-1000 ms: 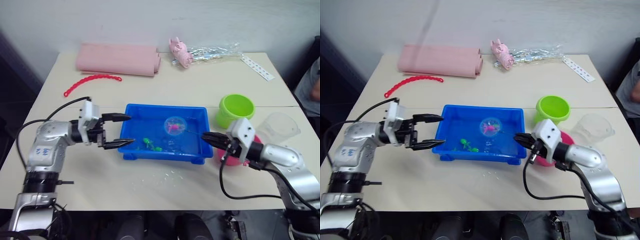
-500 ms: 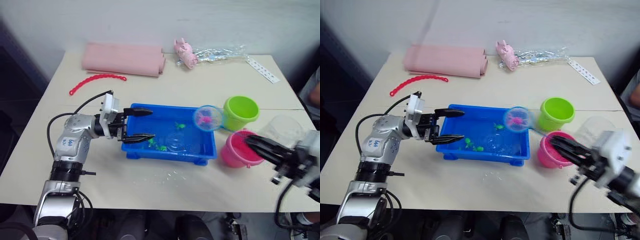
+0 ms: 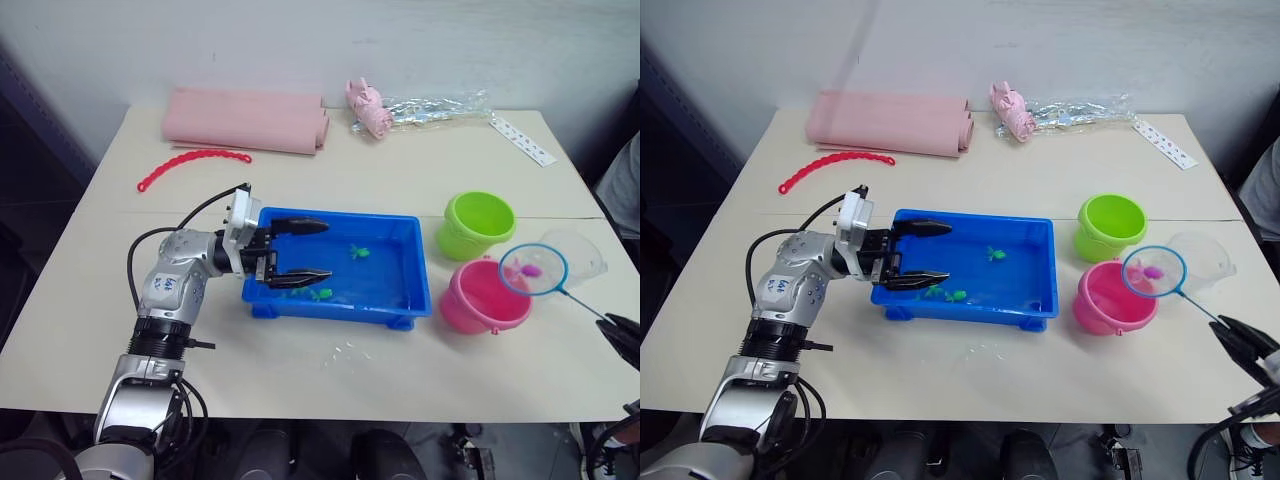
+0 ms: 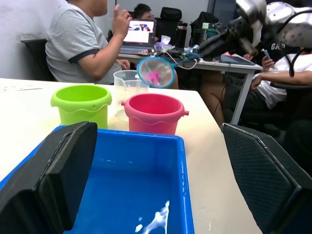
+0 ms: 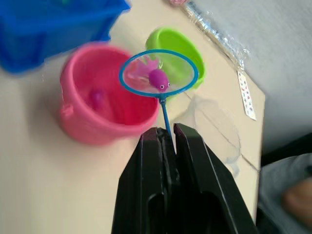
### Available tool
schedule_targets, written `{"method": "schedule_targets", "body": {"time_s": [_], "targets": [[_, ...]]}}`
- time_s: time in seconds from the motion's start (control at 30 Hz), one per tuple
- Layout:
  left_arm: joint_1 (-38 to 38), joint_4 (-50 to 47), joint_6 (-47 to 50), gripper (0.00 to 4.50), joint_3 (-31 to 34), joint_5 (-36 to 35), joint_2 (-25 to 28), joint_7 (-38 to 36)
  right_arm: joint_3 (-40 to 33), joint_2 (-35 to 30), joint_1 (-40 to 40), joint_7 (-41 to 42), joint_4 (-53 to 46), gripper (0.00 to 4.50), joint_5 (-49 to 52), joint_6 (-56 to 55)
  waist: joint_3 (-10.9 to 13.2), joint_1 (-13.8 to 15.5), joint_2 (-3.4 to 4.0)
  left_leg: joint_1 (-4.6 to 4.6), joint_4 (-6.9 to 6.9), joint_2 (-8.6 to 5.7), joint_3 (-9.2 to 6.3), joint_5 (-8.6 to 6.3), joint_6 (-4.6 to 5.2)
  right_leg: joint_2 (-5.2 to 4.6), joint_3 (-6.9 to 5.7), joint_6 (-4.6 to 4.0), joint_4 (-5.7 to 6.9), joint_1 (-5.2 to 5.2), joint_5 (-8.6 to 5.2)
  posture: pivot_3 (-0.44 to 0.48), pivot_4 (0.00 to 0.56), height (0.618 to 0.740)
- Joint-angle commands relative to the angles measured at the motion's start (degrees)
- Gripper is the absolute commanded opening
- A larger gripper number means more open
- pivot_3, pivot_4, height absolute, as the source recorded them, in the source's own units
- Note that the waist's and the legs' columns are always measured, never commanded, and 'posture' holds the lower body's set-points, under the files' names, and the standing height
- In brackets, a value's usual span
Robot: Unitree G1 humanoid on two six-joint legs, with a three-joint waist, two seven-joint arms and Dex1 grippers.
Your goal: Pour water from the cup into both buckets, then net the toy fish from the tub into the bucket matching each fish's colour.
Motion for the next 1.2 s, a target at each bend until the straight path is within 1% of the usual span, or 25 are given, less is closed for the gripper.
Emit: {"method": "schedule_targets", "body": {"time_s": [0.03, 0.2, 0.3, 0.43, 0.63, 0.77, 0.87, 1.0, 1.2], "targets": [[-0.25, -1.51, -0.70, 4.47, 0.16, -0.21, -0.25, 0.50, 0.92, -0.03, -0.01, -3.17, 1.93, 0.00, -5.76, -10.58, -0.01, 0.02, 0.01, 0.00, 0.00, 0.00, 0.00, 0.00, 0.00, 0.00, -0.01, 0.00, 0.00, 0.00, 0.00, 0.000, 0.150, 0.740], [0.33, -1.96, -0.80, 4.47, 0.02, -0.21, -0.41, 0.90, 1.55, 0.30, -0.62, -11.15, 5.64, 0.00, -16.71, -22.92, -0.01, 0.07, 0.01, 0.00, 0.01, -0.02, -0.05, 0.00, -0.01, -0.02, 0.02, 0.00, -0.03, 0.03, 0.00, 0.000, 0.150, 0.740], [0.45, -1.84, -0.97, 4.47, 0.05, -0.23, -0.60, 1.15, -0.32, -0.98, -0.25, -17.48, 7.72, 0.00, -28.91, -31.81, -0.01, 0.08, 0.02, 0.00, 0.01, -0.01, -0.08, 0.01, -0.02, -0.01, 0.03, 0.00, -0.04, 0.04, 0.00, 0.000, 0.150, 0.740], [0.43, -1.51, -1.24, 4.47, -0.04, -0.24, -0.95, 1.40, -2.01, -2.51, -0.46, -24.63, 9.38, 0.00, -37.60, -37.58, -0.01, 0.05, 0.02, 0.00, 0.01, -0.02, -0.07, 0.01, -0.02, -0.01, 0.06, 0.00, -0.06, 0.04, 0.00, 0.000, 0.150, 0.740], [0.97, -1.60, -1.56, 4.47, 0.02, -0.07, -1.62, 1.94, -4.36, -3.43, -0.98, -35.85, 9.37, 0.00, -50.34, -41.67, -0.02, 0.06, 0.03, -0.01, 0.00, -0.02, -0.09, 0.02, -0.04, 0.00, 0.07, 0.00, -0.07, 0.04, 0.00, 0.000, 0.150, 0.740], [1.43, -1.31, -3.06, 4.47, -0.88, 1.23, -1.45, 1.38, -2.64, -4.36, -0.83, -39.74, 9.77, 0.00, -53.89, -40.92, -0.04, 0.03, 0.07, 0.00, 0.00, -0.01, -0.08, 0.03, -0.05, 0.00, 0.08, 0.00, -0.06, 0.04, 0.00, 0.000, 0.150, 0.740], [1.00, -1.36, -3.46, 4.47, -1.26, 1.56, -2.08, 1.82, -1.96, -4.96, -0.26, -42.14, 7.99, 0.00, -57.01, -41.37, -0.04, 0.05, 0.08, -0.01, 0.00, -0.02, -0.08, 0.03, -0.05, 0.00, 0.08, 0.00, -0.06, 0.04, 0.00, 0.000, 0.150, 0.740], [1.03, -1.85, -3.57, 4.47, -1.64, 1.60, -2.83, 2.46, -2.62, -4.63, 0.30, -45.86, 5.77, 0.00, -60.19, -41.48, -0.05, 0.06, 0.09, -0.01, 0.00, -0.02, -0.08, 0.03, -0.05, 0.00, 0.08, -0.01, -0.06, 0.04, 0.00, 0.000, 0.150, 0.740], [1.24, -2.12, -3.29, 4.47, -2.18, 1.32, -3.22, 2.74, -2.50, -6.62, 1.34, -48.09, 5.80, 0.00, -60.82, -40.10, -0.07, 0.02, 0.13, -0.01, 0.00, -0.02, -0.08, 0.03, -0.06, 0.00, 0.09, -0.01, -0.05, 0.04, 0.00, 0.000, 0.150, 0.740]]}}
